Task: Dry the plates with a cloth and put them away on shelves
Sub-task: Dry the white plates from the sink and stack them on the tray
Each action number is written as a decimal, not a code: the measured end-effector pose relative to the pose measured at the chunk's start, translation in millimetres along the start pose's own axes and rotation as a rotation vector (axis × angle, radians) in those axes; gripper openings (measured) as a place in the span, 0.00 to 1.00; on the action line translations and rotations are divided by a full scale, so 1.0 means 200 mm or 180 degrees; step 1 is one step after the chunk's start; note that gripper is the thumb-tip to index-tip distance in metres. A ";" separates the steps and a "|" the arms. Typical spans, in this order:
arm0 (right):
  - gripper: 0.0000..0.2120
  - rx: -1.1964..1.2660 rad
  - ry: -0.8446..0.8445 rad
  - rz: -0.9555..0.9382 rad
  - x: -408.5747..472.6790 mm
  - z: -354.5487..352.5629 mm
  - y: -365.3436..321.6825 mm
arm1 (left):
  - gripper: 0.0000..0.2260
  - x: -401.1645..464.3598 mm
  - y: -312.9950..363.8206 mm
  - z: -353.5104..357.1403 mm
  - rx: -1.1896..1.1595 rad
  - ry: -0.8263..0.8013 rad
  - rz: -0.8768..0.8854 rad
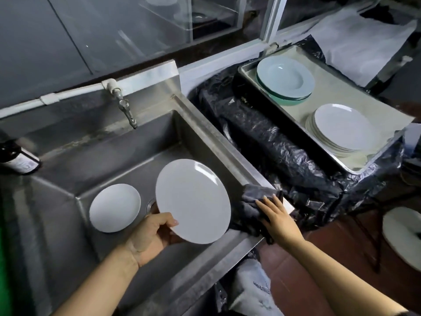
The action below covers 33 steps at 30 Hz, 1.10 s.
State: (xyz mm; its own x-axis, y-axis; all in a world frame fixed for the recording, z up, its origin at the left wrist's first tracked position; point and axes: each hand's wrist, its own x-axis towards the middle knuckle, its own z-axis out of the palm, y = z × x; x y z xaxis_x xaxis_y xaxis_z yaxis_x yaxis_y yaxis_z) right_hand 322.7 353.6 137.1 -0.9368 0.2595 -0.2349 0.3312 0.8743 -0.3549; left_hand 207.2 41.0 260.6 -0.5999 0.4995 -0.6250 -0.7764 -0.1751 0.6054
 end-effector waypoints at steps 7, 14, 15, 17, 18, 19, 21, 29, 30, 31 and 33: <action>0.35 -0.0422 -0.0242 0.0061 0.00 0.00 0.02 | 0.29 -0.03 -0.03 0.00 -0.0075 -0.0132 -0.0042; 0.31 -0.0598 -0.0670 0.0143 0.01 -0.08 0.01 | 0.22 -0.02 0.00 0.11 -0.0020 -0.0258 0.0026; 0.31 -0.0609 -0.0740 0.0130 0.01 -0.09 0.01 | 0.22 -0.02 0.00 0.14 0.0020 -0.0295 0.0044; 0.37 -0.0548 -0.0809 0.0065 0.01 -0.14 0.01 | 0.23 0.00 0.02 0.19 0.0086 -0.0329 0.0108; 0.43 -0.0428 -0.0735 -0.0015 0.00 -0.17 0.01 | 0.25 0.00 0.03 0.21 0.0116 -0.0336 0.0140; 0.50 -0.0265 -0.0606 -0.0106 0.00 -0.21 0.01 | 0.28 0.01 0.04 0.24 0.0137 -0.0357 0.0157; 0.51 0.0153 -0.0293 -0.0370 -0.01 -0.31 0.01 | 0.33 0.03 0.05 0.31 0.0182 -0.0381 0.0174; 0.34 0.1153 0.0055 -0.0737 0.05 -0.81 0.08 | 0.34 0.18 0.11 0.74 0.0367 -0.0592 0.0359; 0.35 0.1191 0.0106 -0.0717 0.05 -0.86 0.11 | 0.34 0.20 0.12 0.81 0.0374 -0.0601 0.0384; 0.35 0.1236 0.0163 -0.0708 0.06 -0.90 0.14 | 0.33 0.22 0.12 0.88 0.0367 -0.0648 0.0396; 0.34 0.1485 0.0228 -0.0680 0.06 -1.00 0.21 | 0.27 0.25 0.12 1.02 0.0339 -0.0698 0.0422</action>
State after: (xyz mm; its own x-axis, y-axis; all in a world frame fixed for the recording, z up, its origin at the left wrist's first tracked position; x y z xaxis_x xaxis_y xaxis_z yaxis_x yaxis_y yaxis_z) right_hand 302.3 476.0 300.4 -0.9890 0.1369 -0.0561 0.1314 0.6391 -0.7578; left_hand 196.9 235.6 344.6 -0.6299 0.6519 -0.4222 -0.6623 -0.1669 0.7304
